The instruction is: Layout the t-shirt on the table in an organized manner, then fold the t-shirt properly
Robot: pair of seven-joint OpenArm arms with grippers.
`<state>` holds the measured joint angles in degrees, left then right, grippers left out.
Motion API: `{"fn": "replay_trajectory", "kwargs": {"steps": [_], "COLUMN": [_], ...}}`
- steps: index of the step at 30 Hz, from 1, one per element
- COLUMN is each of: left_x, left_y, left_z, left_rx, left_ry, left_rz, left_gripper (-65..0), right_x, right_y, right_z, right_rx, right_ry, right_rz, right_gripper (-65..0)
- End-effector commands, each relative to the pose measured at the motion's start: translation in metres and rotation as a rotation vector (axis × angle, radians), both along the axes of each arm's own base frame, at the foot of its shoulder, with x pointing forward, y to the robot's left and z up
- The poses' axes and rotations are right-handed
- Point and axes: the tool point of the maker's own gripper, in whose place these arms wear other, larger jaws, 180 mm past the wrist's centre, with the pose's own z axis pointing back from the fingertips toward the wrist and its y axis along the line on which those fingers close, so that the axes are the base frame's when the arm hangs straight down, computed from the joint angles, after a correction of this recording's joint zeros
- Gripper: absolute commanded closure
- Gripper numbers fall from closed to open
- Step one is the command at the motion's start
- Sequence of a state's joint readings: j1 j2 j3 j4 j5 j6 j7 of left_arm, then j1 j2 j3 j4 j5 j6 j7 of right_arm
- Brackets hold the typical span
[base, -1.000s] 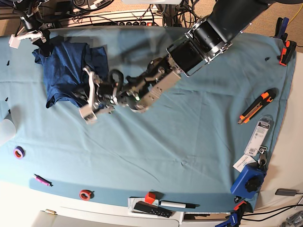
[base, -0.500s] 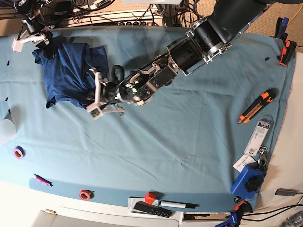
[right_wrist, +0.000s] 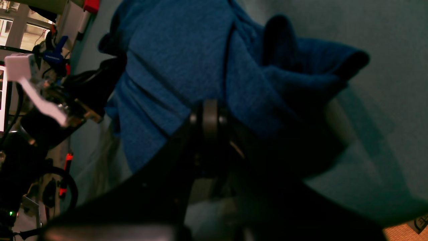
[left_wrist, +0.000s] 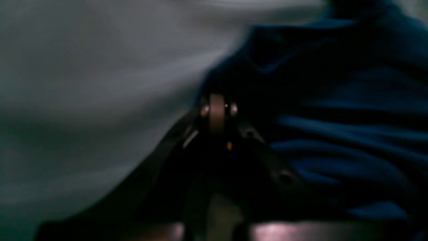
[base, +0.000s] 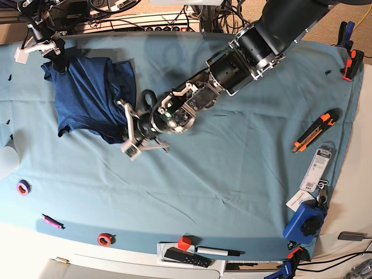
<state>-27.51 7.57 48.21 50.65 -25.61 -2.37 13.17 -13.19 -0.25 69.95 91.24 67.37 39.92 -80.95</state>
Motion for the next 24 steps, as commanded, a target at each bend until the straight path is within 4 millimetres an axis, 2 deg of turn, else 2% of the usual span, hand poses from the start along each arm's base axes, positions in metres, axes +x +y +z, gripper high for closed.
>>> {"fn": "replay_trajectory", "kwargs": {"steps": [1,6,12,18,21,24], "left_x": [0.01,0.019,0.036,0.063,0.072,0.072], "left_y": [-0.014,-0.008,-0.003,0.006,0.016,0.033], "left_z": [0.026,0.032,0.056,0.107,0.138,0.164], "left_rx": [-0.052,-0.087,-0.171,-0.313,-0.42,-0.566], "left_ry": [-0.046,-0.033,-0.038,-0.088,-0.126,-0.178], "left_rz": [-0.002,0.024,0.014,-0.05,-0.095,-0.144], "left_gripper": [0.0,0.0,0.0,0.0,0.0,0.0], "right_x": [0.005,0.007,0.014,0.025,0.04,0.058], "right_y": [-0.006,-0.007,-0.021,-0.058,-0.074,-0.085], "right_z": [0.013,0.016,0.038,0.074,0.1,0.128], "right_rx": [-0.026,-0.026,-0.058,-0.182,-0.242,-0.286], "right_ry": [-0.044,-0.059,-0.129,-0.193,-0.254,-0.34], "right_rz": [-0.005,-0.004,0.0,-0.012,-0.014,-0.028], "right_gripper": [0.0,0.0,0.0,0.0,0.0,0.0]}}
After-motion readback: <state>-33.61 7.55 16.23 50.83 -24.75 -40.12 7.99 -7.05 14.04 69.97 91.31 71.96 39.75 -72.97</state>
